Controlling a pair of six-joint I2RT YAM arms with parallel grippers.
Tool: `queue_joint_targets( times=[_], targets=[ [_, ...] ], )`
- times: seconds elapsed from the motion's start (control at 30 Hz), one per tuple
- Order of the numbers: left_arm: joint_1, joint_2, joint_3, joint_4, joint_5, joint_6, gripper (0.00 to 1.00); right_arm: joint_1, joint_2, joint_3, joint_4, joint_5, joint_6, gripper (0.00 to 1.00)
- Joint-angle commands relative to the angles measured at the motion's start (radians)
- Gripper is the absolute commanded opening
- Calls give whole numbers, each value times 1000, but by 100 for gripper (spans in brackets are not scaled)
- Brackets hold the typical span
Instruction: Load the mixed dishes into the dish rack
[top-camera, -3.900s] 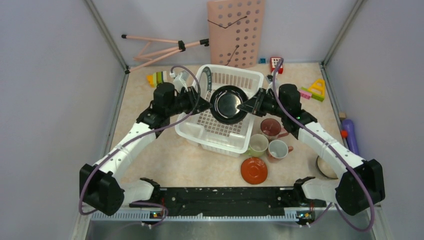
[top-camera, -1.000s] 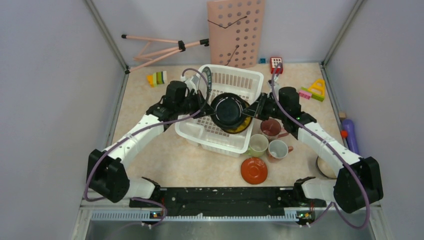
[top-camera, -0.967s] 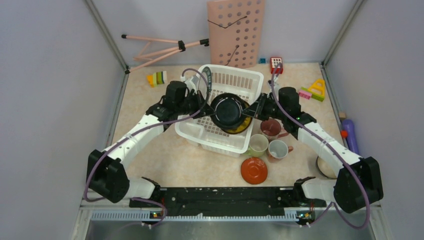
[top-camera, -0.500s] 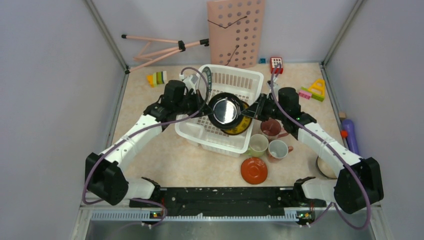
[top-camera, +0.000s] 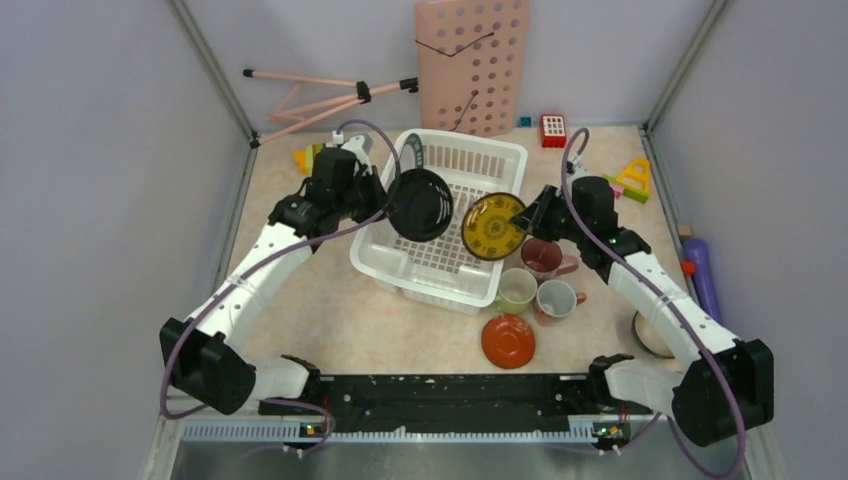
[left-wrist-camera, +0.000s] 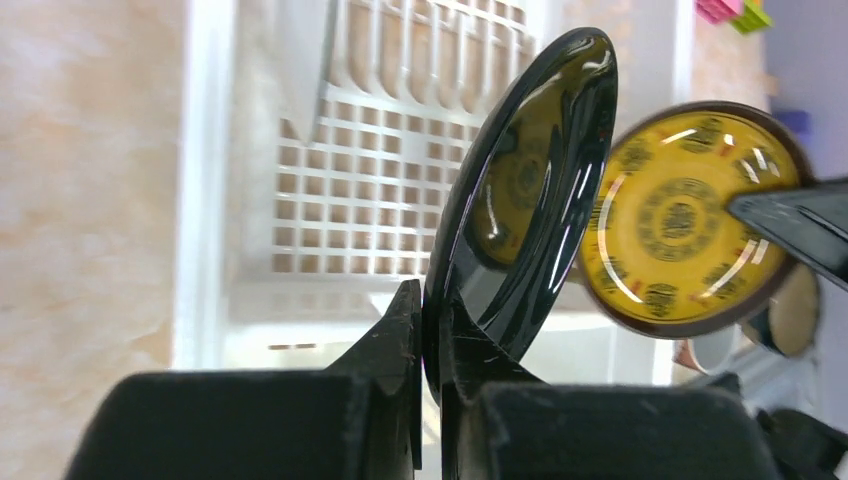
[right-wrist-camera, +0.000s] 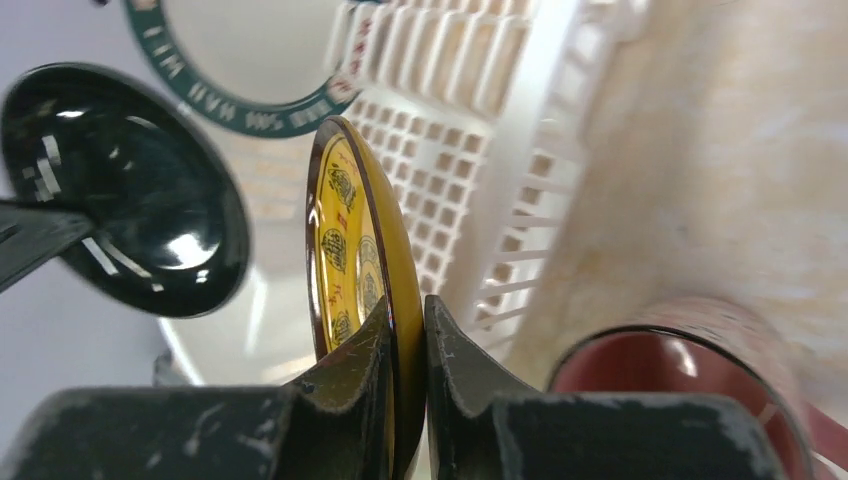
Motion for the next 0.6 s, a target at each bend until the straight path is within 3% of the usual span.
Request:
queue_joint_targets(
  times=[0.0, 0.23, 0.57],
  targets=[
    [-22, -17, 116, -70, -168, 66, 0, -13, -95, 56, -55, 219, -29, 0],
    [-99, 49, 243, -124, -336, 60, 0, -12, -185, 98, -48, 320, -22, 0],
    [-210, 274, 506, -252, -598, 41, 0, -13, -275, 82, -64, 456, -41, 0]
  ],
)
